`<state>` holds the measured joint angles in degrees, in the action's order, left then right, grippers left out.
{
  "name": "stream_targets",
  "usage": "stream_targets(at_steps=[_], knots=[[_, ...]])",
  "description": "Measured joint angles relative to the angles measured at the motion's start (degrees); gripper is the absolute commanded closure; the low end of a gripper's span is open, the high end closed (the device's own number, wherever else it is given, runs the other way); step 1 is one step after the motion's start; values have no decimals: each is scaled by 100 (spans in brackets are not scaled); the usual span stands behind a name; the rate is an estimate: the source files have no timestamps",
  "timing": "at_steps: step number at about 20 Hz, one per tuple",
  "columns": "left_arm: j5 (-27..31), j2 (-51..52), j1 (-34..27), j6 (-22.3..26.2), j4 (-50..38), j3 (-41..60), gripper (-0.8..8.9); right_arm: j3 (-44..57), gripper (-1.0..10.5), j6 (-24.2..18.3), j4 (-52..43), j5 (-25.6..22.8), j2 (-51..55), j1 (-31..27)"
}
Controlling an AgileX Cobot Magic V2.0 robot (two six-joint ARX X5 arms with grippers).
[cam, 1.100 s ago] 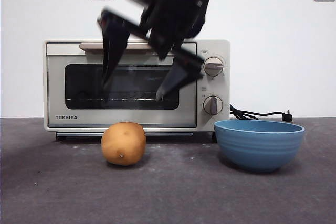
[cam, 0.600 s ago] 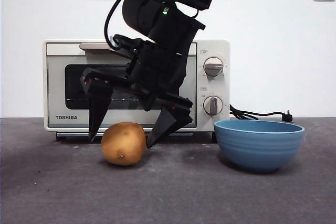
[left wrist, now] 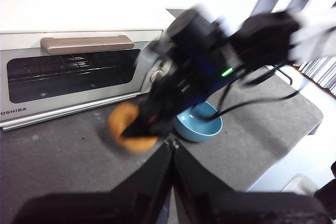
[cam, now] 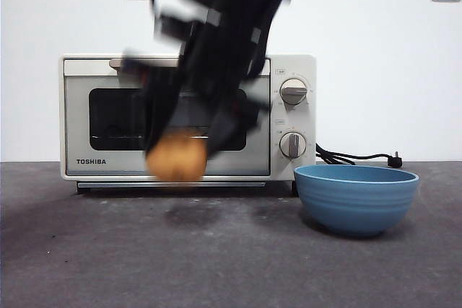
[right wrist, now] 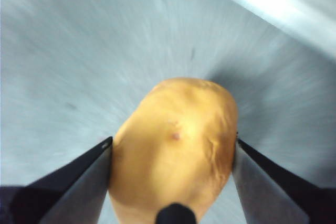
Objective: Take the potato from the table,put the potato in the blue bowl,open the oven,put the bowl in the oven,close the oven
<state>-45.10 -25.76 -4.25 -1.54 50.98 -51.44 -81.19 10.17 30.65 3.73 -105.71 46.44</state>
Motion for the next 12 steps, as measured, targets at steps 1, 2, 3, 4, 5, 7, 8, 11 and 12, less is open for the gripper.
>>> stream_targets(at_steps=[1,2,3,4,5,7,8,11,12], knots=[[7,0,11,7,-2,0,821,-2,963,-101,181,-186,393,-20],[7,0,24,13,0,0,821,-15,963,-216,411,-365,776,-66],[9,0,28,31,0,0,821,-28,963,-334,649,-522,1126,-114],[9,0,31,48,0,0,821,-37,963,-433,883,-662,1425,-192],[9,0,31,50,0,0,821,-37,964,-511,1128,-774,1674,-317],[9,0,31,50,0,0,821,-37,964,-616,1585,-831,2020,-660],[9,0,31,50,0,0,822,-37,964,-651,1720,-826,2127,-844],[9,0,31,50,0,0,821,48,964,-748,1893,-807,2190,-1364],[9,0,31,50,0,0,821,192,964,-767,1823,-664,2190,-1478]])
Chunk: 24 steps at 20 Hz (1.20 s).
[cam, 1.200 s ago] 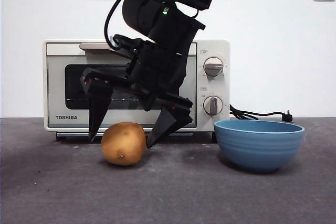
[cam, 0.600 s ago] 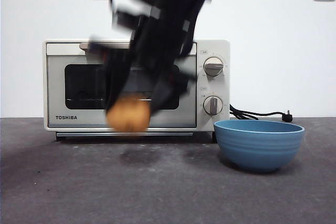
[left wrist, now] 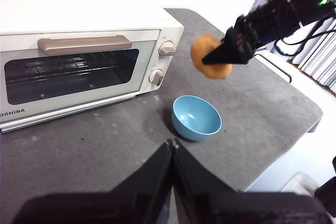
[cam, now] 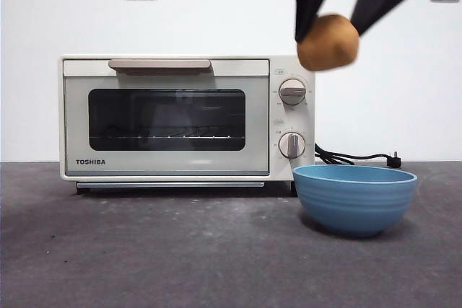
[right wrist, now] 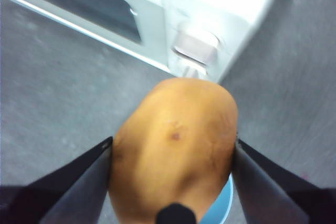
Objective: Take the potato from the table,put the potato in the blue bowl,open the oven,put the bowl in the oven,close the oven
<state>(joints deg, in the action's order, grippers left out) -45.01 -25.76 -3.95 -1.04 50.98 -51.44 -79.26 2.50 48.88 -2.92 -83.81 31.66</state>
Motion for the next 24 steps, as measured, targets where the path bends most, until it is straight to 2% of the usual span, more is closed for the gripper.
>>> stream_targets(at_steps=[4,10,17,19,22,24], knots=[[-2,0,0,0,0,0,821,719,964,-22,-461,286,-4,-197],[0,0,0,0,0,0,821,2304,964,17,-1915,424,-48,-323],[0,0,0,0,7,0,821,2562,963,72,-2400,444,-590,-323],[0,0,0,0,26,0,821,2562,895,72,-2406,442,-675,-319],[0,0,0,0,35,0,821,2562,648,72,-2420,444,-667,-302],[4,0,0,0,35,0,822,2562,561,72,-2312,444,-667,-289]])
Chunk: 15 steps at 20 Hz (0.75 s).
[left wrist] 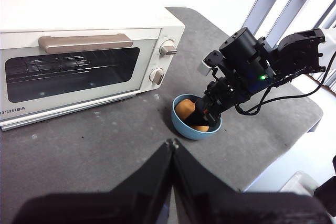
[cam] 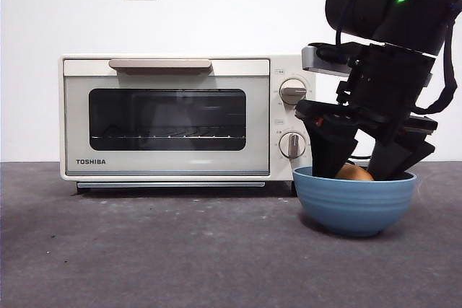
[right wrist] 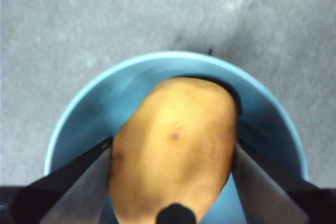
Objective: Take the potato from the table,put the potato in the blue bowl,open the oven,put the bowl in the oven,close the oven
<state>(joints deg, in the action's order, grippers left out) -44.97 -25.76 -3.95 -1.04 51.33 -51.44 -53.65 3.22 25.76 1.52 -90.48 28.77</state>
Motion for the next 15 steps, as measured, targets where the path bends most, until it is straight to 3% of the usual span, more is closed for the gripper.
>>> stream_targets(at_steps=[2,8,15], knots=[[9,0,0,0,2,0,821,0,494,7,39,0,15,7],[149,-94,0,2,-92,0,821,0,496,85,173,0,745,9],[133,-1187,177,-48,-1547,0,821,0,506,151,951,0,2802,9]])
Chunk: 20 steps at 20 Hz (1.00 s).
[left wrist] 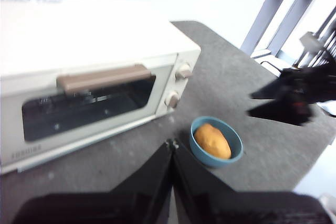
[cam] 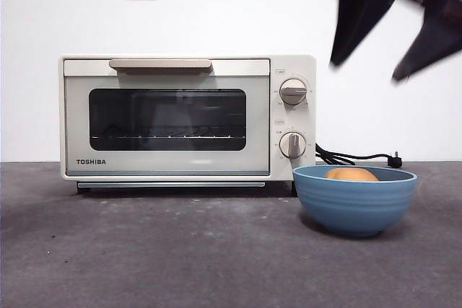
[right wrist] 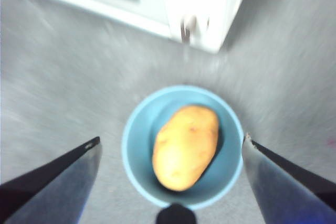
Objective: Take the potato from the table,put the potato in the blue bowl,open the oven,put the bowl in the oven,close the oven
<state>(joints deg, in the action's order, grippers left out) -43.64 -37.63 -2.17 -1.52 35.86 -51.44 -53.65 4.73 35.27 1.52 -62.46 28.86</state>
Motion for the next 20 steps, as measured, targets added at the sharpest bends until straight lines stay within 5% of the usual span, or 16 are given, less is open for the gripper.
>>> stream_targets(at_steps=[3,9,20], knots=[[22,-769,232,-105,-933,0,821,0,506,22,365,0,911,0],[931,-2481,787,-151,-2439,-245,821,0,506,173,940,0,1829,0],[2017,-4658,1513,372,-2852,-1248,822,0,506,282,1213,0,1888,0]])
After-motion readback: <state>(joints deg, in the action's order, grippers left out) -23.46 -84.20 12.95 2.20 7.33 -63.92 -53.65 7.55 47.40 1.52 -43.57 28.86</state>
